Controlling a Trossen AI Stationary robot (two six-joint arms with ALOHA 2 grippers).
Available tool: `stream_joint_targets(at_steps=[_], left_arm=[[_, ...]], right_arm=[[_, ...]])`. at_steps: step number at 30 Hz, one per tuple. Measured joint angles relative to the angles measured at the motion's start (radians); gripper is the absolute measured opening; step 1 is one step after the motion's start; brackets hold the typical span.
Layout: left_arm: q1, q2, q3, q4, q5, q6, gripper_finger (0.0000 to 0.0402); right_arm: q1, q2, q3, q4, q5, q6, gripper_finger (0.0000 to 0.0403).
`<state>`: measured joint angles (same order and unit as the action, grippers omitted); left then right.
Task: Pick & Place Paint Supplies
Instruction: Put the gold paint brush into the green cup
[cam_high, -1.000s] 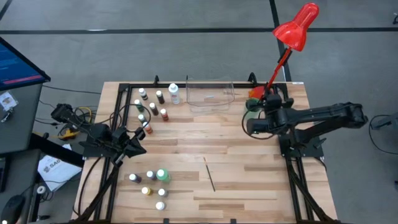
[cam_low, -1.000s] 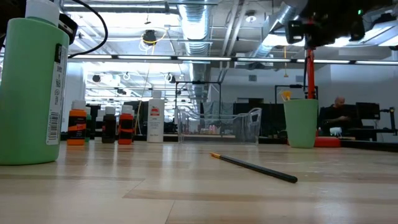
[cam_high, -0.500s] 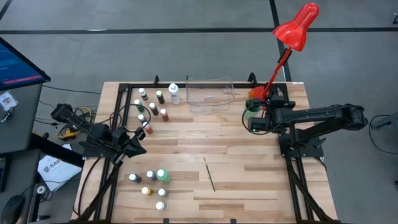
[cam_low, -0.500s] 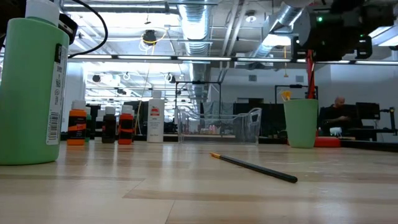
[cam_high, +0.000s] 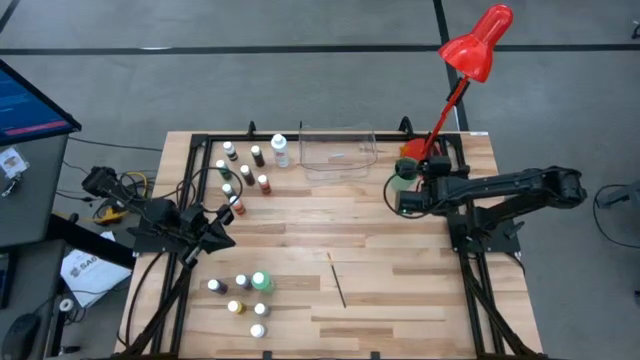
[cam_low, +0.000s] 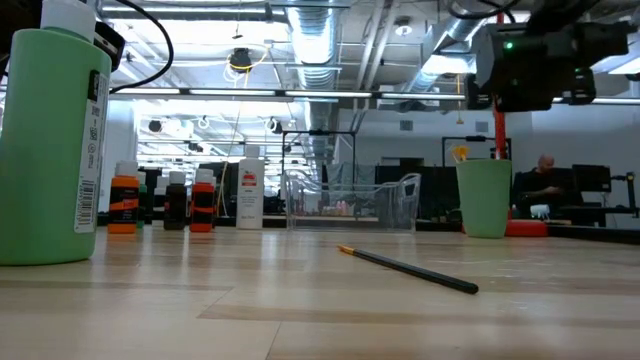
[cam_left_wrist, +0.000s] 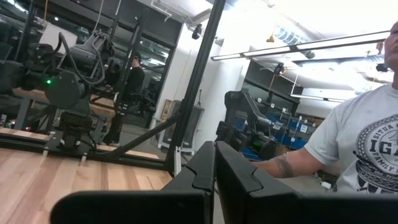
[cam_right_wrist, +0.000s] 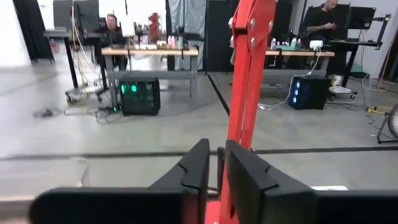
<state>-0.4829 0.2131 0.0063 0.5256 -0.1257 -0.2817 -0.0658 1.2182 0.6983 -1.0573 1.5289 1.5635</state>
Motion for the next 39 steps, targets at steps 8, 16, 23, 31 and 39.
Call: stream_joint_targets(at_steps=[8, 16, 23, 31, 39], left_arm=[[0.000, 0.000, 0.000, 0.000, 0.000, 0.000, 0.0002], [0.000, 0.000, 0.000, 0.000, 0.000, 0.000, 0.0002], [0.000, 0.000, 0.000, 0.000, 0.000, 0.000, 0.0002], [0.000, 0.001, 0.000, -0.001, 0.000, 0.000, 0.0002], [0.000, 0.001, 0.000, 0.000, 0.000, 0.000, 0.0002]], right_arm=[[0.044, -0.030, 0.137, -0.004, -0.082, -0.347, 0.0145], [0.115, -0.019, 0.365, 0.294, -0.593, -0.837, 0.0231], [0.203, 0.111, 0.373, 0.530, -0.948, -0.690, 0.0236], [0.297, 0.467, 0.526, 0.489, -1.239, -0.642, 0.0212], [0.324, 0.802, 0.895, 0.164, -1.298, -0.663, 0.0216]])
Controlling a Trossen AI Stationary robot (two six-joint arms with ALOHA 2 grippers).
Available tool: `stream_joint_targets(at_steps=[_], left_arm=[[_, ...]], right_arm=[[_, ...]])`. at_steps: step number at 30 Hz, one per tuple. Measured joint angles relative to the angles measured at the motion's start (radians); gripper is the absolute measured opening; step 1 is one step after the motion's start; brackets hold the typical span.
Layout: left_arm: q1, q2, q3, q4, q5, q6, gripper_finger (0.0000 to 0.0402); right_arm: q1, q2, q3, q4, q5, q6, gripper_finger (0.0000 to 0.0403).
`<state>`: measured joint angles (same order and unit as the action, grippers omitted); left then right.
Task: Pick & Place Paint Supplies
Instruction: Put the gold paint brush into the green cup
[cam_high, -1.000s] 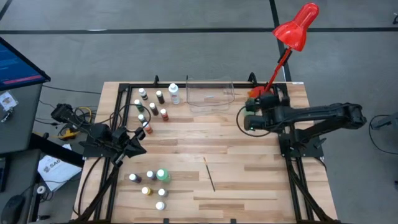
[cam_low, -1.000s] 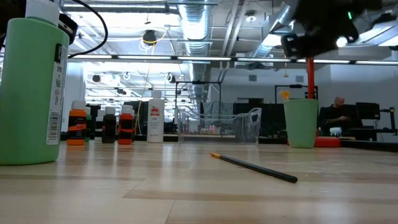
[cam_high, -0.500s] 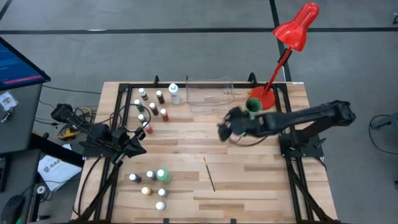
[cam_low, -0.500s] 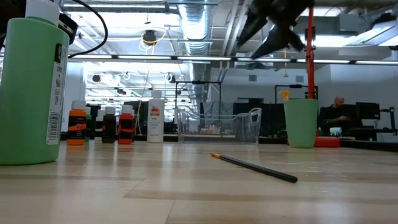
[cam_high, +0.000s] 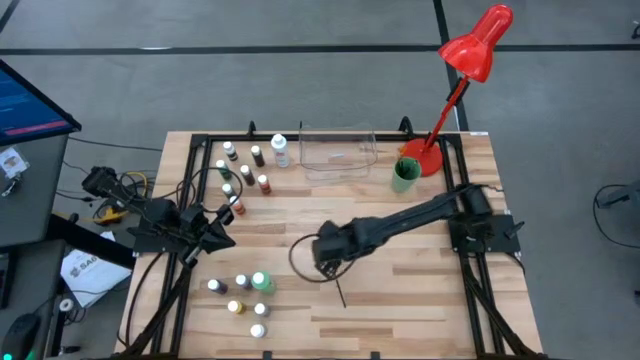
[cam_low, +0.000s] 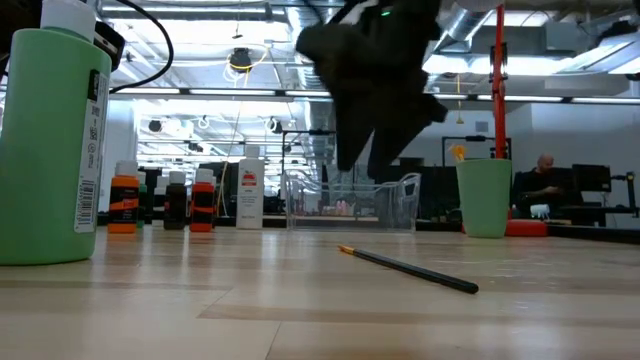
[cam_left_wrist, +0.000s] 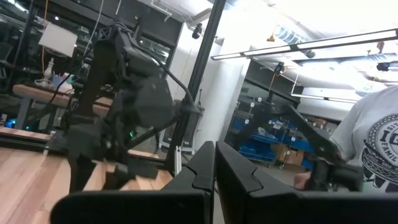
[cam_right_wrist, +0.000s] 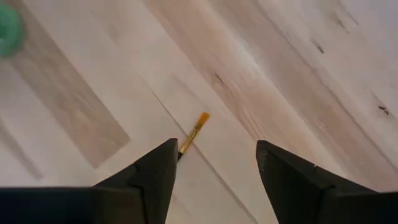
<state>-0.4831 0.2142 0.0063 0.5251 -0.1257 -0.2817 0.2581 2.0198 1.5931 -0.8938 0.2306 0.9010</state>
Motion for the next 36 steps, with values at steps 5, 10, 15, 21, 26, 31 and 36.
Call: stream_joint_targets(at_steps=[5, 10, 15, 21, 26, 31, 36], left_arm=[[0.000, 0.000, 0.000, 0.000, 0.000, 0.000, 0.0002], [0.000, 0.000, 0.000, 0.000, 0.000, 0.000, 0.0002], [0.000, 0.000, 0.000, 0.000, 0.000, 0.000, 0.0002], [0.000, 0.000, 0.000, 0.000, 0.000, 0.000, 0.0002], [0.000, 0.003, 0.000, 0.000, 0.000, 0.000, 0.0002], [0.000, 0.004, 0.000, 0.001, 0.000, 0.000, 0.0002], [0.000, 0.011, 0.000, 0.003, 0.000, 0.000, 0.0002]], right_arm=[[0.000, 0.136, 0.170, -0.118, -0.008, -0.033, 0.0228], [-0.025, 0.194, 0.204, -0.116, -0.128, -0.036, 0.0231], [-0.053, 0.233, 0.203, -0.123, -0.160, -0.050, 0.0231], [-0.084, 0.245, 0.203, -0.105, -0.181, -0.070, 0.0230], [-0.090, 0.247, 0.203, -0.093, -0.179, -0.070, 0.0214], [-0.077, 0.300, 0.208, -0.079, -0.236, -0.070, 0.0193], [-0.069, 0.313, 0.209, -0.092, -0.256, -0.054, 0.0175]])
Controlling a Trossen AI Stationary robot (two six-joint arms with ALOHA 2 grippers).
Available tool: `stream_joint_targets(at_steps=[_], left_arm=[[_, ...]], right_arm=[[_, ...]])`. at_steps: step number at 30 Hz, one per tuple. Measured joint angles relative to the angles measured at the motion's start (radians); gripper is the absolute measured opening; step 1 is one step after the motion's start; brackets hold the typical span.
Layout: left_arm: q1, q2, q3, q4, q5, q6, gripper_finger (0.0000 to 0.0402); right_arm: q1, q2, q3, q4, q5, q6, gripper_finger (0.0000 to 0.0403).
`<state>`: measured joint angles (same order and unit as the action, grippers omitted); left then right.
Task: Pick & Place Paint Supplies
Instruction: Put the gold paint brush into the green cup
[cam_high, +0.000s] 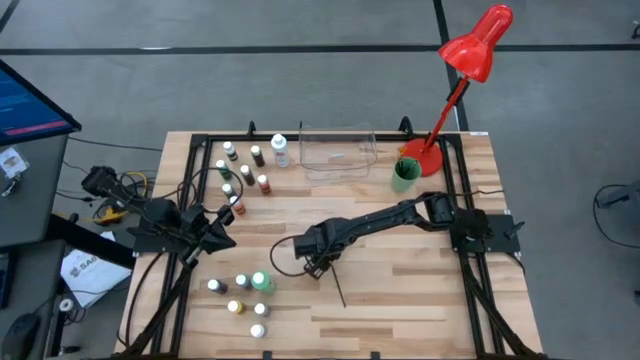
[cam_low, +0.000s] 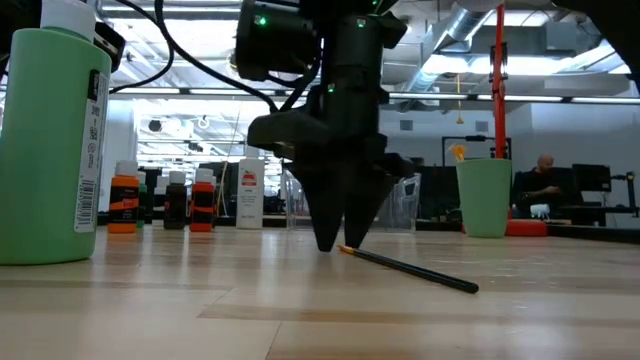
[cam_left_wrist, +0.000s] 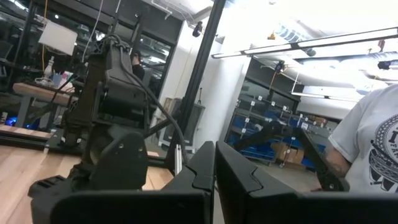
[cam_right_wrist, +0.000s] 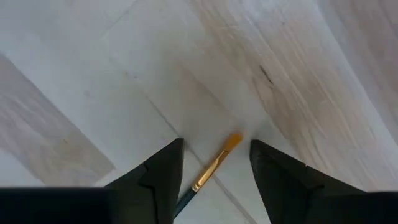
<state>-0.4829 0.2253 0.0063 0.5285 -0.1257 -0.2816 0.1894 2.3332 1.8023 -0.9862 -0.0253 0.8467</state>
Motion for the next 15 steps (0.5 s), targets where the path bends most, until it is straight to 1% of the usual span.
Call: stream_joint_targets(at_steps=[3, 8, 9, 13, 15], left_arm=[[0.000, 0.000, 0.000, 0.003, 0.000, 0.000, 0.0002], [0.001, 0.000, 0.000, 0.004, 0.000, 0.000, 0.0002], [0.001, 0.000, 0.000, 0.004, 0.000, 0.000, 0.0002], [0.001, 0.000, 0.000, 0.004, 0.000, 0.000, 0.0002], [0.001, 0.000, 0.000, 0.005, 0.000, 0.000, 0.0002]], right_arm=[[-0.009, 0.001, 0.000, -0.014, 0.003, 0.023, 0.0133], [-0.028, -0.003, -0.004, -0.033, -0.002, 0.017, 0.0023], [-0.030, -0.003, -0.004, -0.034, -0.003, 0.012, 0.0012], [-0.029, -0.004, -0.005, -0.031, -0.001, -0.003, 0.0004], [-0.033, -0.026, -0.007, -0.028, 0.011, -0.016, 0.0002]])
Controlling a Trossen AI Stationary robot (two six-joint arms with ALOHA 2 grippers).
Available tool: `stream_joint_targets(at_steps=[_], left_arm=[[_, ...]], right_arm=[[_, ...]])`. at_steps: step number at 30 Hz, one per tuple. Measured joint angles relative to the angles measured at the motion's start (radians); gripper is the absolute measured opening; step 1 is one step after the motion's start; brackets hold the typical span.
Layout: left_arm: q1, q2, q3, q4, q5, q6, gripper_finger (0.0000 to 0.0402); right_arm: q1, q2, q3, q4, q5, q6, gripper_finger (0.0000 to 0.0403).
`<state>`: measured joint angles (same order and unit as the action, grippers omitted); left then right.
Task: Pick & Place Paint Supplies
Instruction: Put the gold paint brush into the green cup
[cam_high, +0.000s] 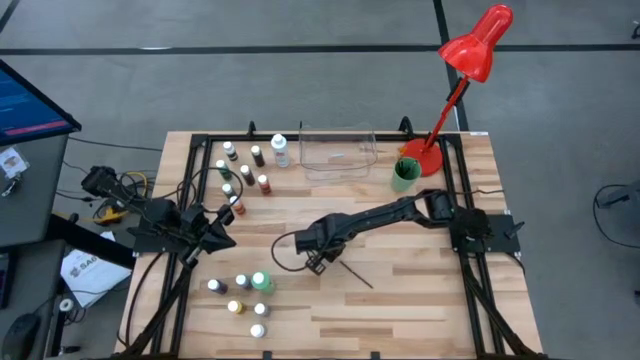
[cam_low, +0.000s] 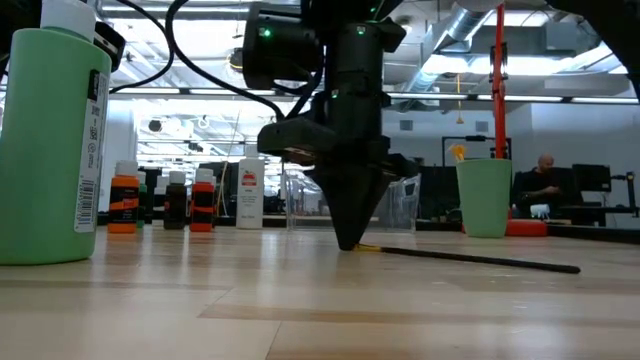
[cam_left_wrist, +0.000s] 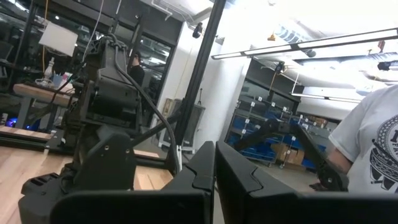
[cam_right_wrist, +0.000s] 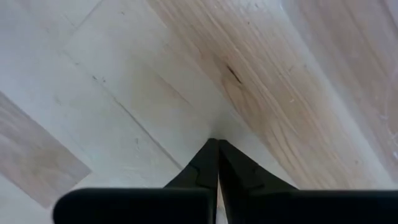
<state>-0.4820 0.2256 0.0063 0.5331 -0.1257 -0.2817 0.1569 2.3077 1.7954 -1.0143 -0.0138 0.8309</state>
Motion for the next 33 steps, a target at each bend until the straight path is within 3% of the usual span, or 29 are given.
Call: stream_joint_targets(at_steps=[5, 10, 18, 24, 28, 33], left_arm=[[0.000, 0.000, 0.000, 0.001, 0.000, 0.000, 0.0002], [0.000, 0.000, 0.000, 0.002, 0.000, 0.000, 0.0002], [0.000, 0.006, 0.000, 0.007, 0.000, 0.000, 0.0002], [0.000, 0.006, 0.000, 0.009, 0.000, 0.000, 0.0002], [0.000, 0.006, 0.000, 0.009, 0.000, 0.000, 0.0002], [0.000, 0.006, 0.000, 0.009, 0.000, 0.000, 0.0002]], right_arm=[[-0.007, -0.056, -0.008, 0.030, 0.060, -0.016, 0.0001], [-0.014, -0.189, -0.003, 0.064, 0.190, -0.026, 0.0000], [-0.030, -0.493, -0.001, 0.057, 0.630, -0.228, 0.0000], [-0.083, -0.692, -0.006, -0.065, 0.878, -0.306, 0.0000], [-0.112, -0.845, -0.119, -0.110, 0.989, -0.264, 0.0000], [-0.137, -1.055, -0.375, -0.037, 1.091, -0.213, 0.0000]])
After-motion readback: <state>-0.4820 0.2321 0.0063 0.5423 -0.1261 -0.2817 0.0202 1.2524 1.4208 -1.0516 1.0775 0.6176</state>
